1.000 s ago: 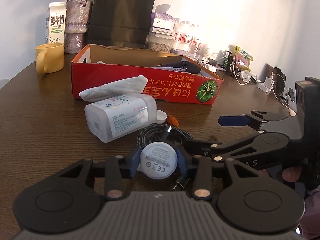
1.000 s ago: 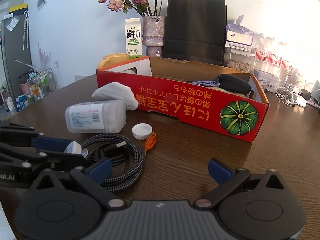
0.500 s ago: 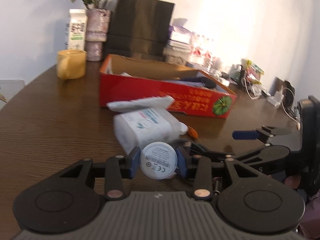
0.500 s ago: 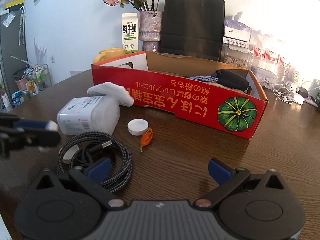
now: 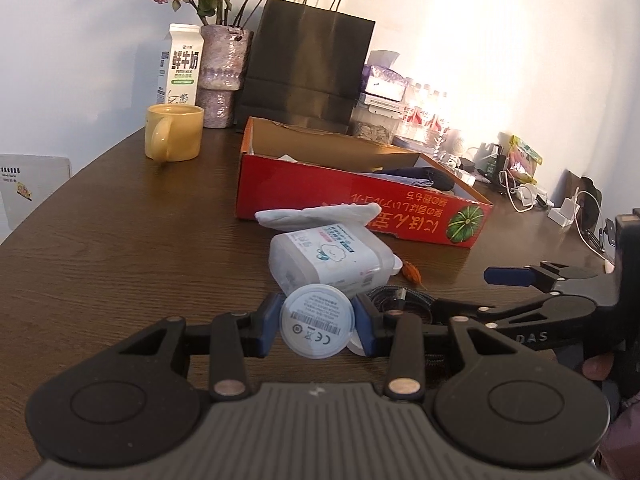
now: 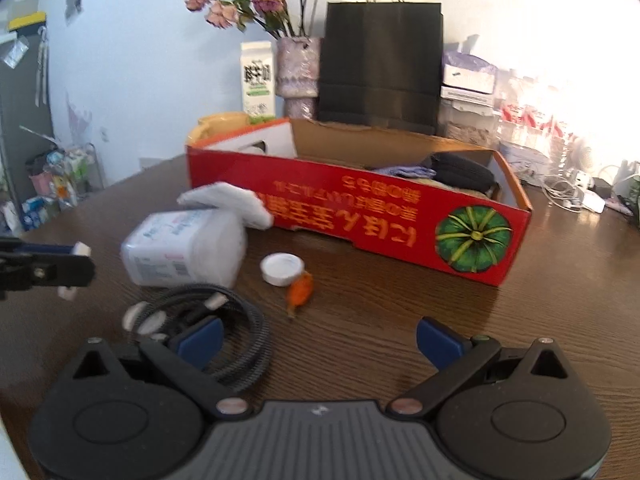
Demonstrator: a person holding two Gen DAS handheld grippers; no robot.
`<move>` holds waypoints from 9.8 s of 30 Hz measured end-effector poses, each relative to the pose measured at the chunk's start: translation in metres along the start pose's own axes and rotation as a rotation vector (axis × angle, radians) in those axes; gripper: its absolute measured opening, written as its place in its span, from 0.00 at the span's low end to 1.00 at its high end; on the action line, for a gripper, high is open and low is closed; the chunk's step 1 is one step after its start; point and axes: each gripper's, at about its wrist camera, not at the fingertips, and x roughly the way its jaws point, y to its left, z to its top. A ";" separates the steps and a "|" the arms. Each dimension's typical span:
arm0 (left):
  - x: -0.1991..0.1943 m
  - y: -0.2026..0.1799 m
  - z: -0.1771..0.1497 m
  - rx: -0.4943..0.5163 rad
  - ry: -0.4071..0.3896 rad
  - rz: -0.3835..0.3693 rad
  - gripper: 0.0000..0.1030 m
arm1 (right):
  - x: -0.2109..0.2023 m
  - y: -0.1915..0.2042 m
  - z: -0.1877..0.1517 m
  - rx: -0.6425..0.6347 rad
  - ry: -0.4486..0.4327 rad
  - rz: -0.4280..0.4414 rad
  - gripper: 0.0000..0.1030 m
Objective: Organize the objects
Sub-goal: 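Grasp the black braided cable with the right tool while the left tool holds the puck, then carry the braided cable with the right tool while the left tool carries the puck to the box, then open the right tool to drop the cable while the left tool drops the puck, then withdraw both tools from the box toward the table, then grasp a white bottle cap with the left tool while the right tool grasps the black cable, then carry the black cable with the right tool while the left tool carries the cap into the box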
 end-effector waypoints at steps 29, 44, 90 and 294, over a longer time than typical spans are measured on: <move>-0.008 0.027 -0.004 -0.053 -0.018 0.000 0.39 | 0.019 0.058 0.008 -0.130 0.141 0.178 0.93; -0.011 0.030 -0.003 -0.059 -0.025 -0.001 0.39 | 0.008 0.056 0.009 -0.122 0.082 0.185 0.87; 0.101 -0.027 0.155 0.017 -0.237 -0.029 0.39 | 0.030 -0.039 0.145 0.028 -0.277 0.007 0.86; 0.157 -0.027 0.147 0.039 -0.190 0.088 1.00 | 0.102 -0.049 0.131 -0.005 -0.169 -0.070 1.00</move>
